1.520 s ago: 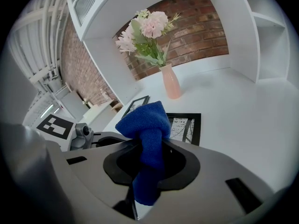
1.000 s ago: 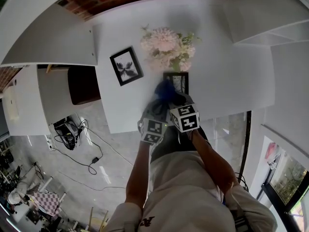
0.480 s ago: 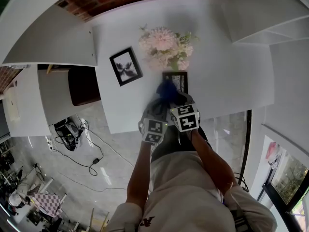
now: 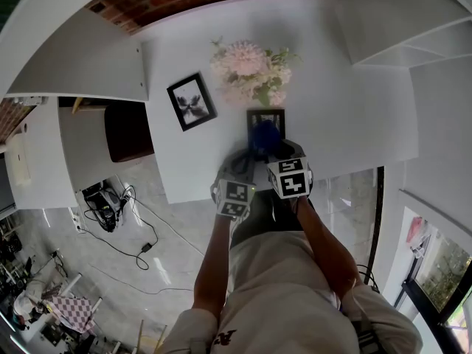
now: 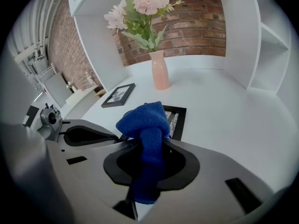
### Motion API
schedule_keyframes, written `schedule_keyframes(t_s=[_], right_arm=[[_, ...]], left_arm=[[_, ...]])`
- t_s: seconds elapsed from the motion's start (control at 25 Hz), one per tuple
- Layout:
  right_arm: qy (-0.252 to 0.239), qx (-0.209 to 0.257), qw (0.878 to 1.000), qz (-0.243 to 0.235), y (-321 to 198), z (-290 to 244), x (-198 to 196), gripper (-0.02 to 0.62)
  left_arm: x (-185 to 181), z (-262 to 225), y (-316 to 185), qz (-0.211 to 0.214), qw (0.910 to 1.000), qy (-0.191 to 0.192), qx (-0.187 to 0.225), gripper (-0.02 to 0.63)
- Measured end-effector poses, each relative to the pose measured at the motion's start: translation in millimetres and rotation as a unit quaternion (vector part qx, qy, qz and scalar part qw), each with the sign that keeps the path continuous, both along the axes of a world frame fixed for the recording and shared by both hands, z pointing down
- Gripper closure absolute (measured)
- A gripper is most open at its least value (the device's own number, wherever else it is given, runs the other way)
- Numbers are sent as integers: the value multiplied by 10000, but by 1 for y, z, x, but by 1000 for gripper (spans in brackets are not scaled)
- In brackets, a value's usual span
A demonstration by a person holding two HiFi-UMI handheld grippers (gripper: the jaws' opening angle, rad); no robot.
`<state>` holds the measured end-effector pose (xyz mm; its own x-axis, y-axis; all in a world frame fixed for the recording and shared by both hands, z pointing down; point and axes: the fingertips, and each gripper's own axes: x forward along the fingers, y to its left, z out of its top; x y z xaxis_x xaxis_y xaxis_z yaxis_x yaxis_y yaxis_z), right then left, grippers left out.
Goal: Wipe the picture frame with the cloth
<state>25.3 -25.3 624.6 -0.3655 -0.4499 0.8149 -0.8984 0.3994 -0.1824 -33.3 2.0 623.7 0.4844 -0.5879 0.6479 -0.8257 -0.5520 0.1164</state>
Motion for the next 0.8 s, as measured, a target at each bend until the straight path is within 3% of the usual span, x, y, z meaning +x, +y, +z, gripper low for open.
schedule_keyframes(t_s=[0.6,0.8], right_arm=[[-67,39,9984,551,-5,-11,40,522],[56,-146,9971,751,-2,5,64,522]], left_arm=[[1,-2,-1,-56,10000,-2,51,609],[0,0,0,-71,10000,-14,-1,609]])
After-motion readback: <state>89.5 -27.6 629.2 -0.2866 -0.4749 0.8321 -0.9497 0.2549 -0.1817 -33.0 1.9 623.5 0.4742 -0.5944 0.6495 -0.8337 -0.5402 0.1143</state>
